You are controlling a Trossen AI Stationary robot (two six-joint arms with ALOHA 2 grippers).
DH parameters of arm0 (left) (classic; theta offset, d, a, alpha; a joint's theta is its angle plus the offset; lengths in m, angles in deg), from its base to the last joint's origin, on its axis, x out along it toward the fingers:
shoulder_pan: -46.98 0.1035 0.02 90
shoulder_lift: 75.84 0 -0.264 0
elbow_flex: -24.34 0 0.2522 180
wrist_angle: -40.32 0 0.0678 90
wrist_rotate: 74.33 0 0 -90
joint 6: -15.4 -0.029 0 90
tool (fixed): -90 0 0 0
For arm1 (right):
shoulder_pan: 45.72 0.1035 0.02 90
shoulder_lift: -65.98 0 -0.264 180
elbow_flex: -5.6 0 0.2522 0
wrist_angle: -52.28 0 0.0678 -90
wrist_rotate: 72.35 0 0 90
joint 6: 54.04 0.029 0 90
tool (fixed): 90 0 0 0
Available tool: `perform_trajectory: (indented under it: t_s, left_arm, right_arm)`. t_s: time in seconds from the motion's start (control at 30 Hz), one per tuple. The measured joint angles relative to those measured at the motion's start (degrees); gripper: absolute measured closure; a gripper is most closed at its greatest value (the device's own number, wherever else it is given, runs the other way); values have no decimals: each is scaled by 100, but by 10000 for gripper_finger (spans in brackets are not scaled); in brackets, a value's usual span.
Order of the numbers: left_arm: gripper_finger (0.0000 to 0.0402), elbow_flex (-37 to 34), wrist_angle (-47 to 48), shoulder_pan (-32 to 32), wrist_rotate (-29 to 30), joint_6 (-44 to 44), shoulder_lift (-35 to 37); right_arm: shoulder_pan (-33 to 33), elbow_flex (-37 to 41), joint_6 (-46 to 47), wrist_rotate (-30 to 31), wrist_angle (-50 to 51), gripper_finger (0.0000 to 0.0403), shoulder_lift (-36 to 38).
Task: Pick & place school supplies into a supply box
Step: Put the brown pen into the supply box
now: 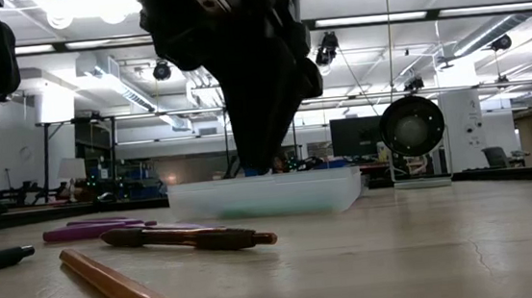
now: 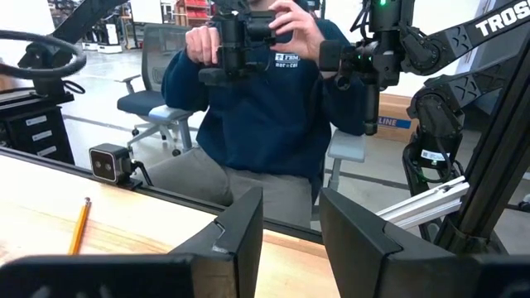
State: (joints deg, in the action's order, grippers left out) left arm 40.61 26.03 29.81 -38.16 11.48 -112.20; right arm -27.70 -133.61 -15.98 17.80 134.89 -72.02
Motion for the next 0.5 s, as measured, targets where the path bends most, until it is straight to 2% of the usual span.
perform_trajectory:
  t_s: [0.5]
  left_arm:
    - [297, 0, 0, -1, 0, 1, 1]
  right_arm:
    - [321, 11, -163, 6, -458, 335, 14]
